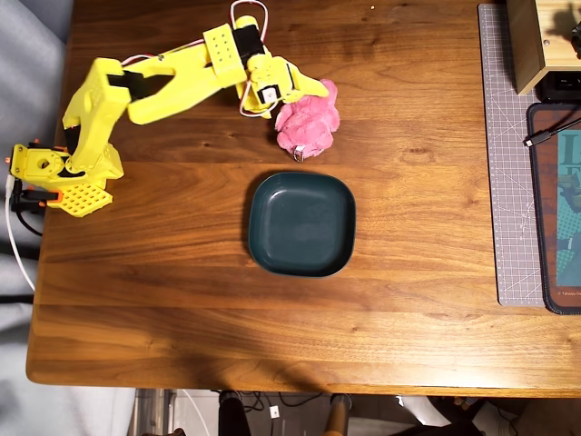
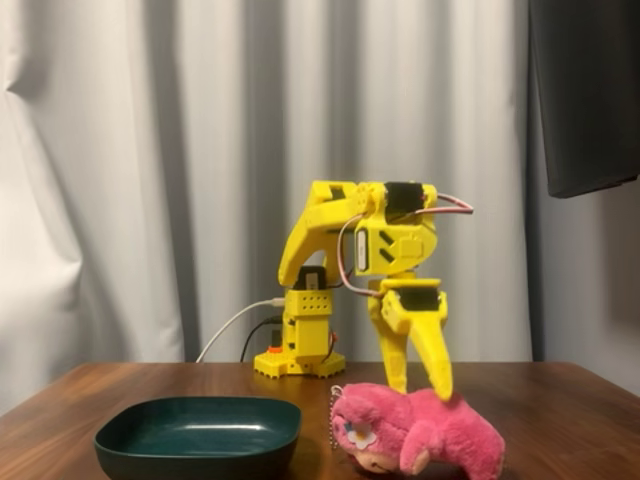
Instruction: Grasp a strawberry bear and put it in the bin.
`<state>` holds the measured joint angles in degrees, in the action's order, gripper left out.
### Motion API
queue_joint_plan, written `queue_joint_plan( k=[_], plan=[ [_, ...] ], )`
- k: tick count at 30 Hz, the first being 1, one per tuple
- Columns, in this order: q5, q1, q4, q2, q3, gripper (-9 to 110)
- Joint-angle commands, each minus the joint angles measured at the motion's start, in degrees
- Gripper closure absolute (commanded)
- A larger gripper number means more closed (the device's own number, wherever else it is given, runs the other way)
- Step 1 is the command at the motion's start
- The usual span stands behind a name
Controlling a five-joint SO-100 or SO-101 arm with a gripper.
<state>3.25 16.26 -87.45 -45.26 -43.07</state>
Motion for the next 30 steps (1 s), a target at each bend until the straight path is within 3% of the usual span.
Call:
queue_joint_plan(
  k=[1, 6, 11, 23, 25, 28, 30],
  plan=[
    [-0.4, -0.7, -1.4, 1.8, 7.6, 58],
    [-0.8, -1.1, -2.5, 6.5, 14.8, 58],
    [-1.0, -2.3, -10.2, 18.6, 35.1, 58],
    [-1.1, -4.0, -11.4, 20.3, 37.1, 60],
    [-1.1, -4.0, -11.7, 20.3, 37.4, 66],
    [-1.1, -3.9, -12.0, 20.3, 37.4, 93],
    [-1.1, -3.8, -12.0, 20.7, 37.7, 101]
  ],
)
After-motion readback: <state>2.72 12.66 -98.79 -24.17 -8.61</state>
